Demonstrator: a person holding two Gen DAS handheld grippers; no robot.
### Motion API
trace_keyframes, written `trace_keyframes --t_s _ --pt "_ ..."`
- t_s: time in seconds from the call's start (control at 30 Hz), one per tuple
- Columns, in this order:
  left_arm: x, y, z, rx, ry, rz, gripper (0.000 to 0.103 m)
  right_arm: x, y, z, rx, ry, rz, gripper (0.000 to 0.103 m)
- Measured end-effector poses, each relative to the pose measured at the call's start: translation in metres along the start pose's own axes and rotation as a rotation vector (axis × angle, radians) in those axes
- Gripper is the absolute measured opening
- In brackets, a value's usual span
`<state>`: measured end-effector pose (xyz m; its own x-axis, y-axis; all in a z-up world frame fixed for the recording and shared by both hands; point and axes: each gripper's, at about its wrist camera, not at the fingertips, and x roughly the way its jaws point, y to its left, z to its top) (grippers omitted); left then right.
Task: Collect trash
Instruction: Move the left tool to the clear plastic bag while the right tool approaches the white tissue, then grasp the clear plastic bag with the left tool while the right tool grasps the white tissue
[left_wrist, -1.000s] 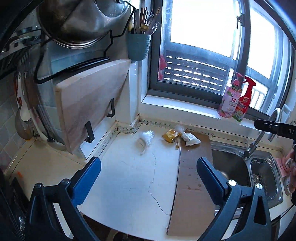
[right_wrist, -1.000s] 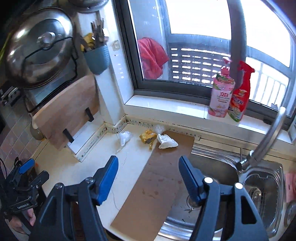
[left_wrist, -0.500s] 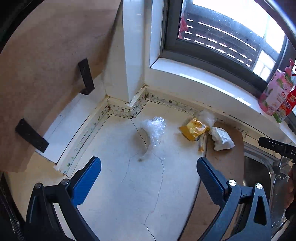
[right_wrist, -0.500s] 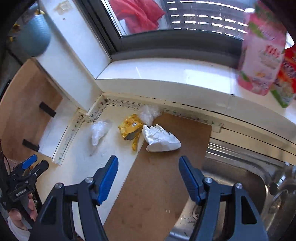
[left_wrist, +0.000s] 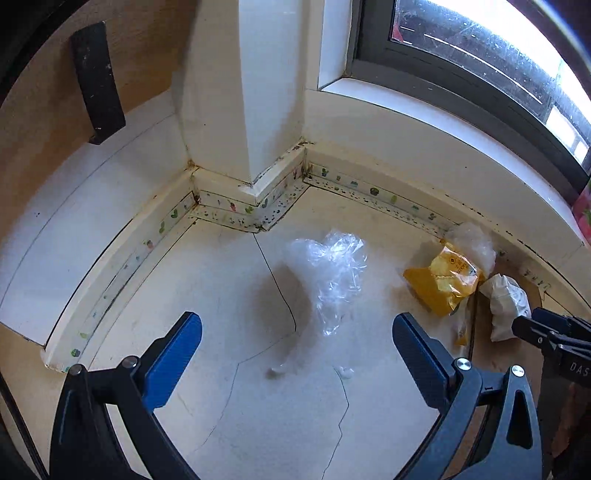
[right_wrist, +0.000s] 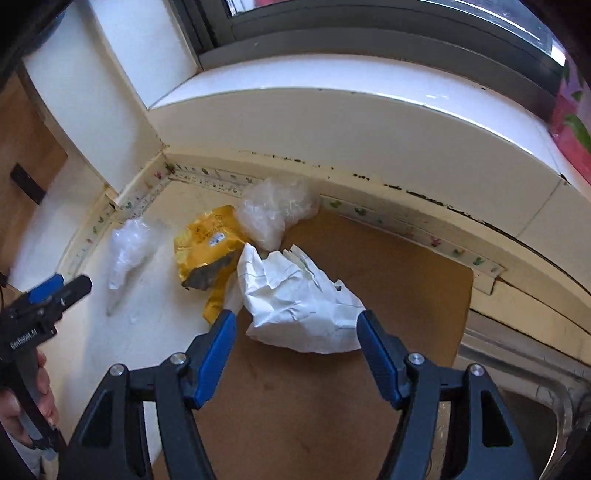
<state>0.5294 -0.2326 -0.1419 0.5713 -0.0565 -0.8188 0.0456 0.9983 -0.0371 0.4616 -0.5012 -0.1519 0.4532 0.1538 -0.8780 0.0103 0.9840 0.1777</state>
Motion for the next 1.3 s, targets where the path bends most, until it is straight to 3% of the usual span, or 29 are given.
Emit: trace_keyframes --t_s 0.27,0.37,0.43,0.53,0.6,0.67,0.97,1.3 --pt "0.02 -0.014 -0.001 0.012 -0.023 -0.001 0.102 0.002 0.004 -0.005 -0.029 -0.043 -0.033 0.066" --pt "0.022 -0.02 -0.002 0.02 -0.037 -0.007 0.092 -0.004 0.004 -0.005 -0.031 -0.056 -0.029 0.061" --pt "0.024 -0.024 -0.003 0.029 -0.035 0.012 0.082 -0.007 0.006 -0.007 -0.046 -0.063 -0.032 0.059" --pt "0.029 -0.027 -0.006 0.038 -0.014 -0.007 0.059 -0.013 0.009 -0.012 -0.061 -0.072 -0.039 0.054" --pt "0.033 -0.029 -0.009 0.045 0.004 -0.03 0.031 -0.016 0.012 -0.015 -0.067 -0.071 -0.034 0.05" --pt "0.037 -0.029 -0.012 0.046 0.029 -0.051 0.014 -0.018 0.015 -0.019 -0.071 -0.065 -0.027 0.049" --pt "0.017 -0.023 -0.034 0.051 0.01 -0.088 0.007 -0.028 0.021 -0.029 -0.057 -0.068 0.037 0.047" --pt "-0.061 -0.004 -0.056 0.054 -0.015 -0.158 0.006 -0.074 0.035 -0.061 -0.012 -0.079 0.137 0.046"
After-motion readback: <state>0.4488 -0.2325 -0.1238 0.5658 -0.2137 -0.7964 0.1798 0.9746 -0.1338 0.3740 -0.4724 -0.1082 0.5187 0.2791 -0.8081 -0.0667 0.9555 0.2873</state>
